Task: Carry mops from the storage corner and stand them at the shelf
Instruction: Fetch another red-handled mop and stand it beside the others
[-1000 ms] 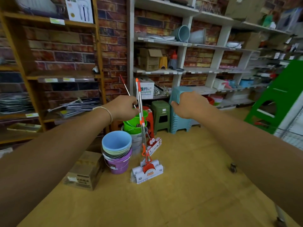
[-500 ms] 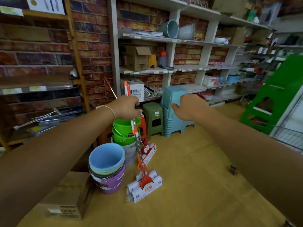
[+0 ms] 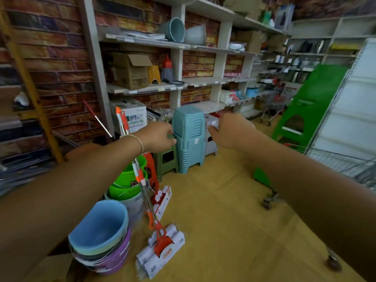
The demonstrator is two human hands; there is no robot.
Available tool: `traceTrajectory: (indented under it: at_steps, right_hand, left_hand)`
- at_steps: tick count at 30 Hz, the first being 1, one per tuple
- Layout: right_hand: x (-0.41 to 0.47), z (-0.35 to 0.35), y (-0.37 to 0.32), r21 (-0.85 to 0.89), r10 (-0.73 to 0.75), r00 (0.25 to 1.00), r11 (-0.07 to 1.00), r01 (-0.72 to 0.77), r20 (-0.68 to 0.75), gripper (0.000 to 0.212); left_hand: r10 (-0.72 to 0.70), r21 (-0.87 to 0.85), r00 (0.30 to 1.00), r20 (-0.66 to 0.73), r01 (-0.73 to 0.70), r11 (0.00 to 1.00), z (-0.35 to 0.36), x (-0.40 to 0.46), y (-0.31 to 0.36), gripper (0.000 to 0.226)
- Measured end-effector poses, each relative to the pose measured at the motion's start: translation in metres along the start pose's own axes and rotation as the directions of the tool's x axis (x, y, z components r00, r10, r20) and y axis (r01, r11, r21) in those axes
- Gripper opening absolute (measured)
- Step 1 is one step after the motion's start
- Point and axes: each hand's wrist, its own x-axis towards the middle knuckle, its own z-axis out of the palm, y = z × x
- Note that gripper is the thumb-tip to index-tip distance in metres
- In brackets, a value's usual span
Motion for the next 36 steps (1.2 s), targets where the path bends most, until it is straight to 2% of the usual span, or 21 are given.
traceTrajectory:
  at_steps: [8,24,36]
  right_hand:
    - [0.084,0.044,0.059,0.018,0.083,0.997,0.996,-0.083,0.001,0.042]
    - [0.280,0.081,0.222,0.016,0.074,0.997,0.997,-0.074,-0.012,0.044]
    - [0.411,0.156,0.273,-0.022,0.132,0.990,0.991,-0.132,0.041,0.042]
  left_hand:
    - [0.044,0.031,0.999,0.025,-0.045,0.999,0.033,0.113,0.011,0.039]
    - [-0.017,0.004,1.000,0.007,0.017,1.000,0.058,0.366,0.063,0.051]
    - [0.039,-0.056,0.999,0.036,-0.037,0.998,0.113,0.537,0.047,0.047]
